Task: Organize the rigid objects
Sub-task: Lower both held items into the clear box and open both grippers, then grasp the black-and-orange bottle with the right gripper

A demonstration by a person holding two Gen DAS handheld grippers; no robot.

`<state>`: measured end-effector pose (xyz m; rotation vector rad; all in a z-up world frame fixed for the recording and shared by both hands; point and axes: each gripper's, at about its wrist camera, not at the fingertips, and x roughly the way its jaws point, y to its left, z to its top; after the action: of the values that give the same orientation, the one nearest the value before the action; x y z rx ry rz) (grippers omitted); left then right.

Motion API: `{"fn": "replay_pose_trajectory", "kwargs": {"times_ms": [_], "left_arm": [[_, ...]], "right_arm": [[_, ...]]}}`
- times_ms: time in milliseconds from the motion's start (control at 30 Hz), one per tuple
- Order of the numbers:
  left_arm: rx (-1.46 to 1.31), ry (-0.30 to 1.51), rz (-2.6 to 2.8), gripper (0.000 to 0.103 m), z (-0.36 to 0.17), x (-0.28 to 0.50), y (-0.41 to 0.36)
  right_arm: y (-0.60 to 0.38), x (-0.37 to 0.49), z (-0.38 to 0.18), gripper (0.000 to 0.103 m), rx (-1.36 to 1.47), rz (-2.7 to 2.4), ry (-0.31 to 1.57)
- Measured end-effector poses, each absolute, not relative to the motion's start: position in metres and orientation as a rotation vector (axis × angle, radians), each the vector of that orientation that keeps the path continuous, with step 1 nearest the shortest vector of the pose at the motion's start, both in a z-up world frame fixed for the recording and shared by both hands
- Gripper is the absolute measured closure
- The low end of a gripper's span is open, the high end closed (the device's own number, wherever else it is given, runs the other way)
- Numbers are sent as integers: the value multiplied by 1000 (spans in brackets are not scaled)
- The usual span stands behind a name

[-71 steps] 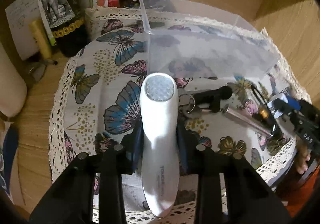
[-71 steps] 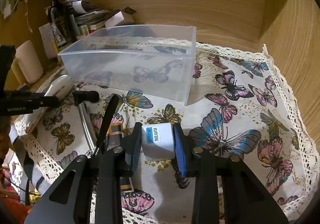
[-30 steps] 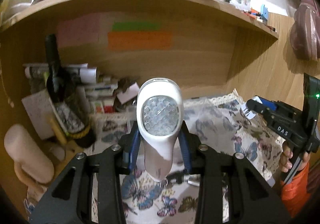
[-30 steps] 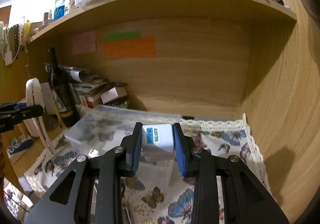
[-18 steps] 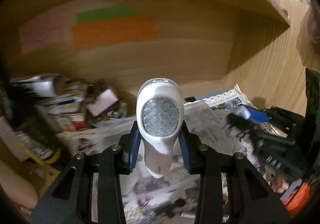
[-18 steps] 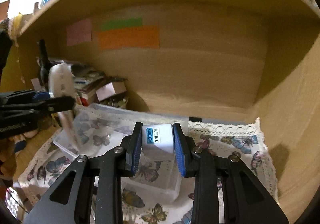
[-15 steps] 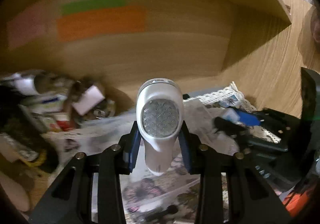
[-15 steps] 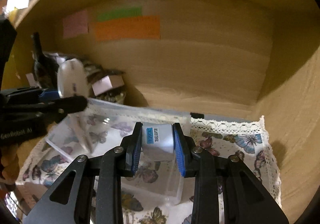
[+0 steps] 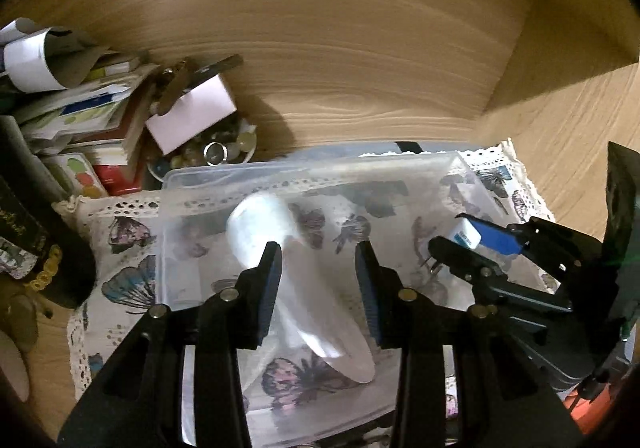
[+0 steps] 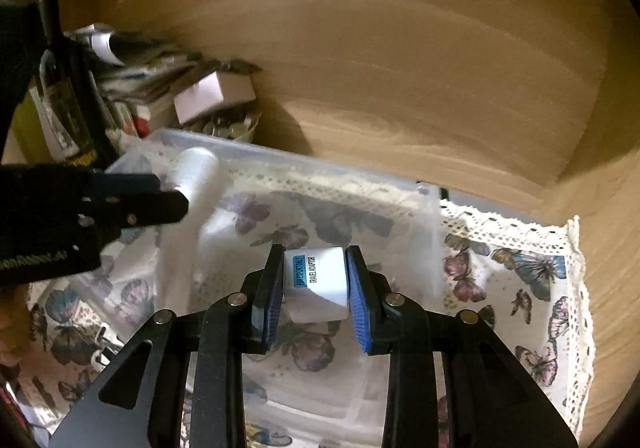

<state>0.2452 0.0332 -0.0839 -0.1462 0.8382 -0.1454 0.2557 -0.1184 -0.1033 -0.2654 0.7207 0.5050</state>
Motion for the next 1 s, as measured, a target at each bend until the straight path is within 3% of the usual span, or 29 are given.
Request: {"fn": "replay_pose_trajectory", "kwargs": {"times_ms": [233, 300, 367, 500, 600, 667, 733, 1000], "left_arm": [[-105, 808, -125, 64, -74, 236, 30], [-92, 789, -116, 60, -68, 230, 29], [-79, 763, -105, 53, -61, 221, 29], [-52, 704, -80, 42, -46, 205, 27], [-34, 654, -56, 30, -33, 187, 26], [-28, 623, -43, 16, -25, 172, 26], [-21, 599, -35, 9, -22, 158, 27], [22, 627, -40, 3, -35, 122, 26]], "right_arm": [[-119, 253, -103, 76, -269, 503, 723], [-121, 250, -98, 73, -263, 503, 712], [-125, 243, -89, 62, -249, 503, 685], [-132, 227, -71, 58, -231, 502, 626], [-141, 212, -56, 51, -220, 498, 577], [-148, 201, -49, 44, -211, 498, 544], [-154, 188, -43, 44, -210, 496, 519], [-167, 140, -50, 44, -237, 485, 487]]}}
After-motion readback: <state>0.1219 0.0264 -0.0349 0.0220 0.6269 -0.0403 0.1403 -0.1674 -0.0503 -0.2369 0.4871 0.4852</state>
